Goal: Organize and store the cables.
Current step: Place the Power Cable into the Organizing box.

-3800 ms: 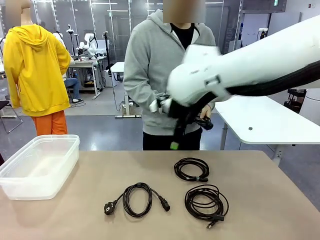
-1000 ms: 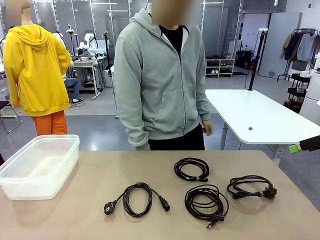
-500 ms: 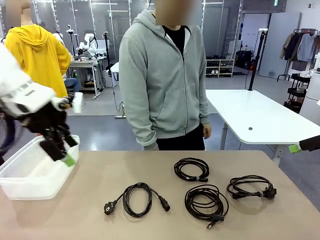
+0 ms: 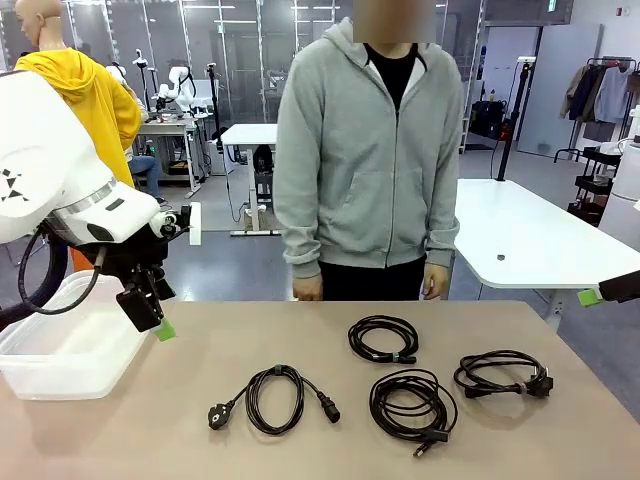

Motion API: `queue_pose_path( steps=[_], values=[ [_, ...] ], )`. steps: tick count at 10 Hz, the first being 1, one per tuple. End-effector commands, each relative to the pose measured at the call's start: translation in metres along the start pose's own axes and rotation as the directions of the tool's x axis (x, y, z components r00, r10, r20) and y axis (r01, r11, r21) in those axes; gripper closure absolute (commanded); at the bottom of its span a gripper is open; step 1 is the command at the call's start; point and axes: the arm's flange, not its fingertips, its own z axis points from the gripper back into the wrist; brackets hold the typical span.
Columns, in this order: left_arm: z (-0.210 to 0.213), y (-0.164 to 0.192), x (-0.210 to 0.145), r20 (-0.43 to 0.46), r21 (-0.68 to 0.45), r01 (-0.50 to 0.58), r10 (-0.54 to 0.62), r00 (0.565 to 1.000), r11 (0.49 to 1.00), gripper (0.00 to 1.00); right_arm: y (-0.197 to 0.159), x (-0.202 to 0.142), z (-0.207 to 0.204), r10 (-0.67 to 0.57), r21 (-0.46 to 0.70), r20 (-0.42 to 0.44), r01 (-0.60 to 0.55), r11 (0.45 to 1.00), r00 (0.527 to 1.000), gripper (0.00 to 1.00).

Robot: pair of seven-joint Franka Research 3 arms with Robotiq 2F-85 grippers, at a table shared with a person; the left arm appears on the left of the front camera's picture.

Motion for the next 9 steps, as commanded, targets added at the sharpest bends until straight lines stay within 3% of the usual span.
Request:
queue_pose_path(
  steps=[1,2,4,5,7,9],
  values=[
    [0.005,-0.001,-0.004,0.017,-0.014,0.013,-0.013,1.0,1.0,0.0,0.0,0.0,0.002,-0.004,-0.006,-0.009,0.004,1.0,1.0,0.0],
    [0.0,0.0,0.0,0.0,0.0,0.0,0.0,1.0,1.0,0.0,0.0,0.0,0.002,-0.004,-0.006,-0.009,0.004,1.0,1.0,0.0],
    [-0.032,-0.013,0.01,-0.161,0.066,0.004,0.007,0.987,0.998,0.0,0.0,0.0,0.002,-0.004,-0.006,-0.009,0.004,1.0,1.0,0.0],
    [-0.054,-0.01,0.034,-0.154,0.035,0.037,-0.032,0.988,0.999,0.0,0.0,0.0,0.002,-0.004,-0.006,-0.009,0.004,1.0,1.0,0.0],
    [-0.097,0.001,0.076,-0.223,0.104,0.049,-0.025,0.974,0.993,0.0,0.0,0.0,0.002,-0.004,-0.006,-0.009,0.004,1.0,1.0,0.0],
    [-0.129,0.005,0.098,-0.206,0.095,0.052,-0.032,0.978,0.994,0.0,0.0,0.0,0.002,-0.004,-0.006,-0.009,0.004,1.0,1.0,0.0]
  ],
)
